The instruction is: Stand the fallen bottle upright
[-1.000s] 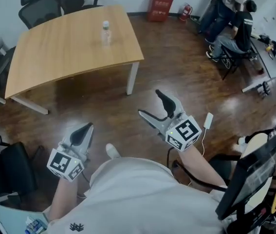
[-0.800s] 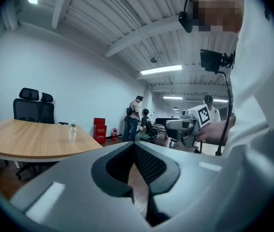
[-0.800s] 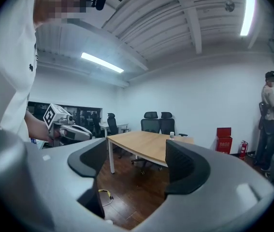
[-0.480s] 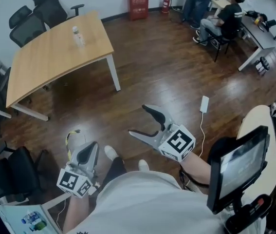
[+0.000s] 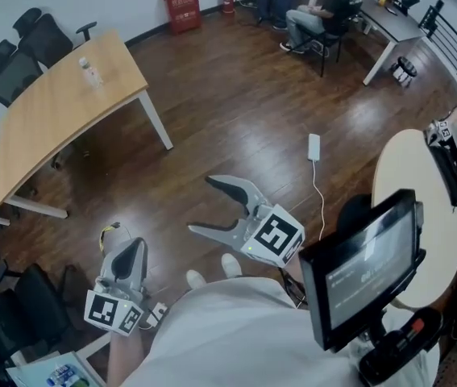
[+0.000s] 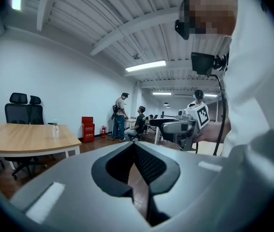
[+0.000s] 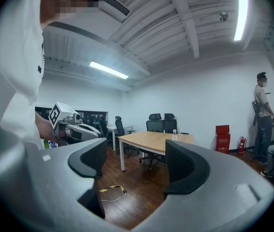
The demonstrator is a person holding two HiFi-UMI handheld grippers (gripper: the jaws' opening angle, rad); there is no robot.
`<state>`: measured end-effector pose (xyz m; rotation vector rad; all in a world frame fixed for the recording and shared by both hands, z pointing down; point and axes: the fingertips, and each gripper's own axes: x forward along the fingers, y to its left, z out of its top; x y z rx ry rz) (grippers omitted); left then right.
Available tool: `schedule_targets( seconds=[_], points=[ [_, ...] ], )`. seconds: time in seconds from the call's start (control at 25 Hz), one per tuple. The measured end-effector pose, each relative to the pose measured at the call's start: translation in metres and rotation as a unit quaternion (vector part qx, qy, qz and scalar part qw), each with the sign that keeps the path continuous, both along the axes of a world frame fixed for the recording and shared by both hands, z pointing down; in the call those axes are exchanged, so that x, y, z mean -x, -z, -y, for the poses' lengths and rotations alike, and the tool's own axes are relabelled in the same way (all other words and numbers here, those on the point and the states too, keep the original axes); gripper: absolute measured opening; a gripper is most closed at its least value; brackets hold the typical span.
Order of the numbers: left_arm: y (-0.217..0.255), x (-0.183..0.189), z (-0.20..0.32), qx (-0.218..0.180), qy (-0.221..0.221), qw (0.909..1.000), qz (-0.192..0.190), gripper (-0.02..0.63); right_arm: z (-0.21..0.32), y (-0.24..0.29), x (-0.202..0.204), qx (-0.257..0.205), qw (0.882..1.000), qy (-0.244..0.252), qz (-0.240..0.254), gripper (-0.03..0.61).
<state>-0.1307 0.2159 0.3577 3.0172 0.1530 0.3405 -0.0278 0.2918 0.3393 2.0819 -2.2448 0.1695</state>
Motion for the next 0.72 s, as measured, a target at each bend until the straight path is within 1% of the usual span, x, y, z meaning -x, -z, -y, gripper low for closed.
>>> schedule_targets(
  seconds=[0.28, 0.72],
  points=[
    [-0.009, 0.027, 0.015, 0.011, 0.008, 0.9999, 0.005, 0.0, 0.007, 0.005, 0.017, 0.007, 1.0, -0.003, -0.011, 0.377],
    [-0.014, 0.03, 0.018, 0.018, 0.004, 0.9998, 0.001, 0.0, 0.014, 0.004, 0.022, 0.016, 1.0, -0.007, -0.023, 0.367]
  ],
)
